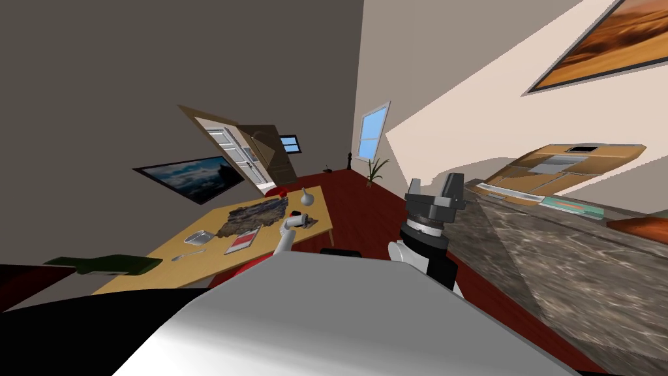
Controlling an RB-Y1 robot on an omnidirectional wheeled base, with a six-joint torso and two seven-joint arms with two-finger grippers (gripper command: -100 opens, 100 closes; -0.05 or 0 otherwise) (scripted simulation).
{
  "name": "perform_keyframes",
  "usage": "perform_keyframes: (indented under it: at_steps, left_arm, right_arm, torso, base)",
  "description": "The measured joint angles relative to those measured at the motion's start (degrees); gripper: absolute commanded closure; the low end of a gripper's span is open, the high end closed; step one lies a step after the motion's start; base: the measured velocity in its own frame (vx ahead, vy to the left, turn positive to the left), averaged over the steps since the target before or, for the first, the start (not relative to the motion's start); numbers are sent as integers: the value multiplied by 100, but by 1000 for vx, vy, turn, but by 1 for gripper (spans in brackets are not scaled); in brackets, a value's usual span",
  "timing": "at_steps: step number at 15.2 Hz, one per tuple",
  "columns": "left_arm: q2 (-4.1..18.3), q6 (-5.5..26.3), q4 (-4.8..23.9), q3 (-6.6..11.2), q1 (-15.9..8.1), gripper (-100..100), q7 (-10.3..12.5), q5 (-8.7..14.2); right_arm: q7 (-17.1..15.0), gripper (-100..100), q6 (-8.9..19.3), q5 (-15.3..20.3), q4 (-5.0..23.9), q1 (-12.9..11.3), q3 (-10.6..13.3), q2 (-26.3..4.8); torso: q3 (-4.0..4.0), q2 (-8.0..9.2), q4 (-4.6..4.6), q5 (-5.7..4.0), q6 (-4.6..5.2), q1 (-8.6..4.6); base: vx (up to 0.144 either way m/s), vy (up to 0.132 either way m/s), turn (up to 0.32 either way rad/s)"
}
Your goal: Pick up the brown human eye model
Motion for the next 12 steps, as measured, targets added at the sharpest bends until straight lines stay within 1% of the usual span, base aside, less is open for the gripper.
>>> perform_keyframes:
  at_steps: [3, 4, 9, 12]
  left_arm:
    - [-7, -212, 185, -33, 5, -100, 22, 0]
    - [-6, -241, 206, -35, 2, 100, 24, 1]
    - [-6, -239, 208, -34, 5, 100, 26, 1]
    - [-2, -30, -22, -1, 10, 100, 6, 2]
  right_arm:
    - [0, 0, 0, 0, 0, 0, 0, 0]
    - [0, 0, 0, 0, 0, 0, 0, 0]
    - [0, 0, 0, 0, 0, 0, 0, 0]
    - [0, 0, 0, 0, 0, -1, 0, 0]
  torso:
    - [-1, -2, 0, 2, 0, 7]
    - [1, 2, 0, 1, 0, 5]
    - [8, 13, 5, -1, 2, -3]
    - [19, 32, 9, -6, 1, -14]
  base:
    - [34, 23, 1]
    - [8, 6, -1]
    - [-4, -2, -1]
    - [-45, -25, -5]
